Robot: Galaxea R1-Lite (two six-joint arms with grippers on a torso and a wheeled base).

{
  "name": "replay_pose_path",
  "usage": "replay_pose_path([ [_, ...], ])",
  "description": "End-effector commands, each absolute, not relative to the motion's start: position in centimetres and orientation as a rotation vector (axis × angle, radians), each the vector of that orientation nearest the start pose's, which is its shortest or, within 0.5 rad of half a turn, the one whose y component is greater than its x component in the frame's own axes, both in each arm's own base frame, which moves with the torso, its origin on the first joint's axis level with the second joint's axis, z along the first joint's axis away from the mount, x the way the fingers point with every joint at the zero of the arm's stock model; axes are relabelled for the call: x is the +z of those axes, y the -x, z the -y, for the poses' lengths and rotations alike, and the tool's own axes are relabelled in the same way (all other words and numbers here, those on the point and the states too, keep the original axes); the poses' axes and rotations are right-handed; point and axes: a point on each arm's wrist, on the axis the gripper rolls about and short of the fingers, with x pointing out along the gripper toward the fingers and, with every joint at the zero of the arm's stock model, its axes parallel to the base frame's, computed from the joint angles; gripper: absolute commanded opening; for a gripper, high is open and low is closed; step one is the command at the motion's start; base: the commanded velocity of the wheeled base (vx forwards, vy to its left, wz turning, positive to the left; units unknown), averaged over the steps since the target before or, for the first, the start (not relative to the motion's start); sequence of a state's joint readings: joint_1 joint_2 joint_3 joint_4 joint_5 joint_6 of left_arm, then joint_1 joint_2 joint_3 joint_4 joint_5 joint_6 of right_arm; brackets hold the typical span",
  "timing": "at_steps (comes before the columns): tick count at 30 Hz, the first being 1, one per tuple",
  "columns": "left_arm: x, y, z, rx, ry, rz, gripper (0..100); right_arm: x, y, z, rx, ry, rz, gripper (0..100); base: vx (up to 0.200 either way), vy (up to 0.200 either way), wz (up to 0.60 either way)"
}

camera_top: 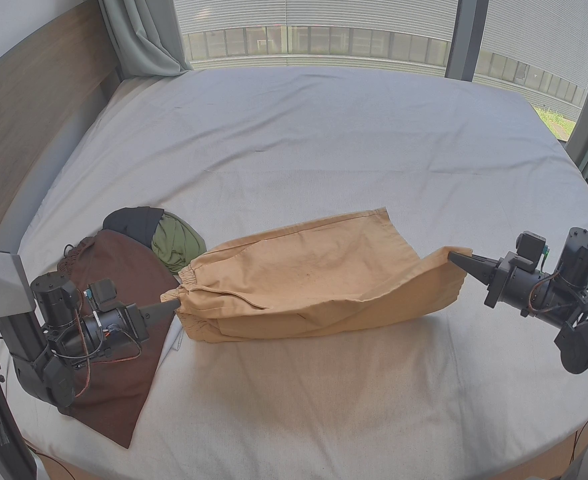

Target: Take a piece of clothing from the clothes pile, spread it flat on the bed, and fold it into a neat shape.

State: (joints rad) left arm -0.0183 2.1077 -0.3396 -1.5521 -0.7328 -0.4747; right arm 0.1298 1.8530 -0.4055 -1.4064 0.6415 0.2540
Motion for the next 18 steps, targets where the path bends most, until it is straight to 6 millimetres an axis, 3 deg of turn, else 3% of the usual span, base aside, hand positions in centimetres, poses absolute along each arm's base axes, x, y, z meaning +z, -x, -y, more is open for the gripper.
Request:
replay_pose_path([
  [1,5.2,-28.8,2.6,-0.668,0.553,-0.385,0,12.7,-29.5,-5.0,0.754,-0.254,-0.141,0,0.0,0.0,0.0],
  [11,5.7,-30.3,3.1,-0.604,0.596,-0.341,0,14.0,-34.0,-5.5,0.734,-0.277,-0.131,0,0.0,0.0,0.0],
  [18,5.9,-31.4,3.1,-0.561,0.627,-0.314,0,12.7,-36.4,-5.7,0.722,-0.298,-0.145,0,0.0,0.0,0.0],
])
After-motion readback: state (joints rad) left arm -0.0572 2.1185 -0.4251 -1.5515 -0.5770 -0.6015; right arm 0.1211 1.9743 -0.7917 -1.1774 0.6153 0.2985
